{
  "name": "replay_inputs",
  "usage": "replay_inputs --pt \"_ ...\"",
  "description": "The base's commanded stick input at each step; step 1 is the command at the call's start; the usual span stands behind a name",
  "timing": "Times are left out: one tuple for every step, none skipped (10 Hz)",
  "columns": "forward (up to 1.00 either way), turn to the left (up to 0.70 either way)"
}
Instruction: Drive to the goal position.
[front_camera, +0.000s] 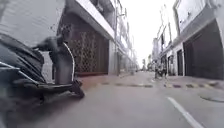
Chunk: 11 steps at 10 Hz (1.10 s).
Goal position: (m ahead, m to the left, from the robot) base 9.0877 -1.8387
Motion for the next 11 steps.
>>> replay_inputs --pt "1.0 0.0" --pt "1.0 0.0" --pt "1.0 0.0" --pt "1.0 0.0" --pt "1.0 0.0" --pt "1.0 0.0" --pt "1.0 0.0" --pt "1.0 0.0" --pt "1.0 0.0" --pt "1.0 0.0" --pt "1.0 0.0"
